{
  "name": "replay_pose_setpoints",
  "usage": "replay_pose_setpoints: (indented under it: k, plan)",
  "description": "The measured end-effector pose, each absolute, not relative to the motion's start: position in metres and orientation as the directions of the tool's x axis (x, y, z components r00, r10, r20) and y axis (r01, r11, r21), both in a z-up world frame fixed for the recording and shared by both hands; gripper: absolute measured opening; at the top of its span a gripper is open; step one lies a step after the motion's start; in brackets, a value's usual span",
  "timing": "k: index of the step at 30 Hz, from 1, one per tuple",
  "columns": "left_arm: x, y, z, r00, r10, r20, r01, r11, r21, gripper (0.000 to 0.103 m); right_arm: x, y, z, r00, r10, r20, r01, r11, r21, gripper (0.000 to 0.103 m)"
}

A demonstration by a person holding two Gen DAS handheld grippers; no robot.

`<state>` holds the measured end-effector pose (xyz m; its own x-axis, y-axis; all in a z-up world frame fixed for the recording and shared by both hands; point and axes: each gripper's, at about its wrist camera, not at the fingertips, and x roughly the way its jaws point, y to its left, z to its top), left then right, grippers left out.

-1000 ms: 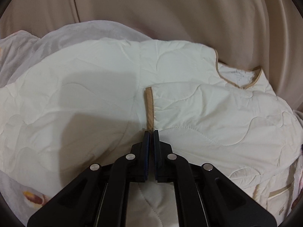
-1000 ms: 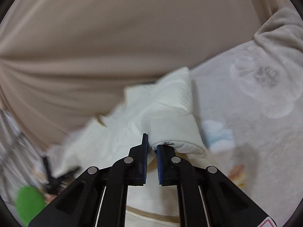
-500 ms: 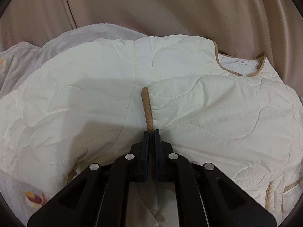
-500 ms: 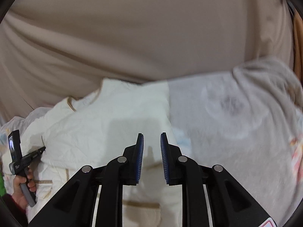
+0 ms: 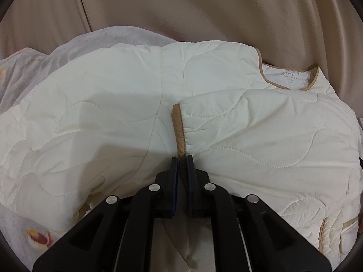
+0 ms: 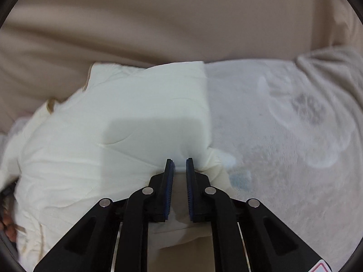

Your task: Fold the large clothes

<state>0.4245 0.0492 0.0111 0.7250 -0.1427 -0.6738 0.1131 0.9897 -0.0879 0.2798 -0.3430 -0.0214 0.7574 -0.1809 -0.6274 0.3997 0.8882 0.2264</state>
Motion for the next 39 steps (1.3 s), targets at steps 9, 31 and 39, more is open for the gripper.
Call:
replay_pose_setpoints:
  k: [9,31,39]
  plan:
    - [0.414,0.091,0.038,0.768,-0.164,-0.619,0.042,0.978,-0.206,0.017,0.259,-0.314,0.019,0.8,-0.171,-0.576,0.325,0.929,0.175,0.008]
    - [0.304,0.373,0.049,0.698,0.228,-0.678,-0.537,0.793,-0.286,0.083,0.202,-0.26,-0.035,0.727,-0.006,-0.686,0.171,0.97,0.172,0.017]
    - [0.312,0.44,0.019,0.678,0.15,-0.719,-0.611,0.659,-0.439,0.015,0.204,-0.267,-0.041,0.718,0.017,-0.696,0.185,0.959,0.215,0.017]
